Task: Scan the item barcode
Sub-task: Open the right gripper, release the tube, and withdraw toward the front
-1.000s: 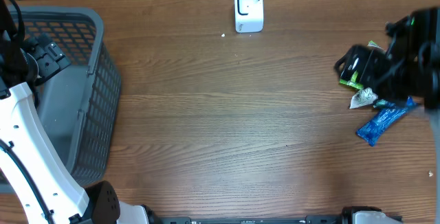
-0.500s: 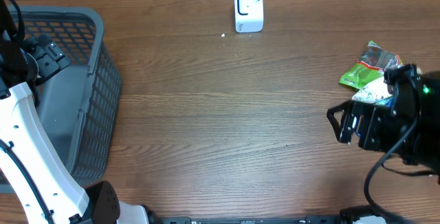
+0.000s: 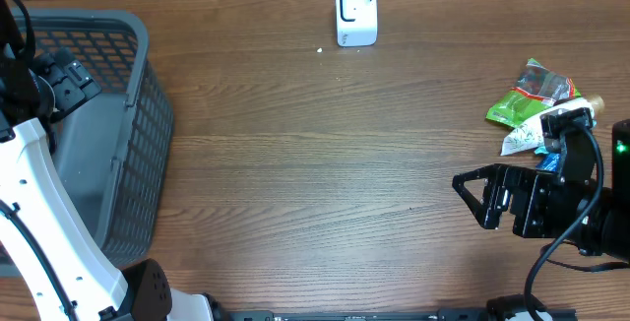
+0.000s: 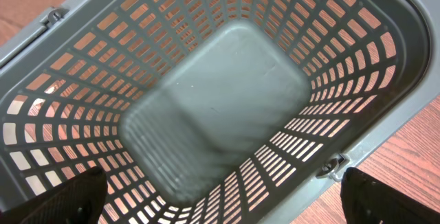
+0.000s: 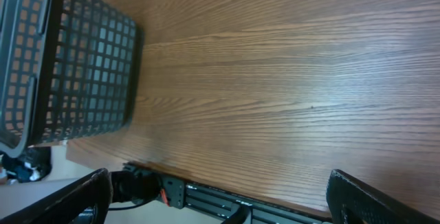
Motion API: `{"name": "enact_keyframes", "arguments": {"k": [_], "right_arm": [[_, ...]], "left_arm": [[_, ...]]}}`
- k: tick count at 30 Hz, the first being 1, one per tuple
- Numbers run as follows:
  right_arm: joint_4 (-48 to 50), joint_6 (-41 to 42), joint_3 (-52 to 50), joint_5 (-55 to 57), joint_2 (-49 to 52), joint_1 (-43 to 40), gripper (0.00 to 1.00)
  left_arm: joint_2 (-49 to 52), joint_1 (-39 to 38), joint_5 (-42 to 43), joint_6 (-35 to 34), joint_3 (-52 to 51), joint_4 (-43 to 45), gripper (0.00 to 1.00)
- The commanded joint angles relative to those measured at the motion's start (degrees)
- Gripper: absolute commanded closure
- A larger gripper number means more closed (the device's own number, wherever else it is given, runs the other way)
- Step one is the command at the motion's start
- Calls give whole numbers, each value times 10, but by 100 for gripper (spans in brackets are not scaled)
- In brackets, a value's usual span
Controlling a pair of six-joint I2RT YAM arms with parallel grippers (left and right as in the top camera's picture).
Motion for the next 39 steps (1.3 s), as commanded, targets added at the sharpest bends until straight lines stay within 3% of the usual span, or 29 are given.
{"name": "enact_keyframes", "arguments": {"k": [1, 4, 10, 15, 17, 22, 32, 39], "right_arm": [[5, -7, 10, 64, -3, 3, 0], [37, -27, 10, 144, -3, 7, 0], [170, -149, -62, 235, -43, 19, 0], [323, -221, -214, 263, -154, 19, 0], [432, -251, -318, 267, -235, 17, 0], [624, -256, -549, 245, -402, -13, 0], [937, -261, -874, 211, -549, -24, 0], [984, -261, -981, 198, -609, -24, 0]], "left_arm": [[2, 1, -8, 2, 0, 1, 0], [2, 2, -8, 2, 0, 1, 1], [2, 1, -8, 2, 0, 1, 0], [2, 1, -8, 2, 0, 1, 0], [2, 1, -8, 2, 0, 1, 0], [2, 1, -8, 2, 0, 1, 0], [2, 1, -8, 2, 0, 1, 0], [2, 1, -8, 2, 0, 1, 0]]}}
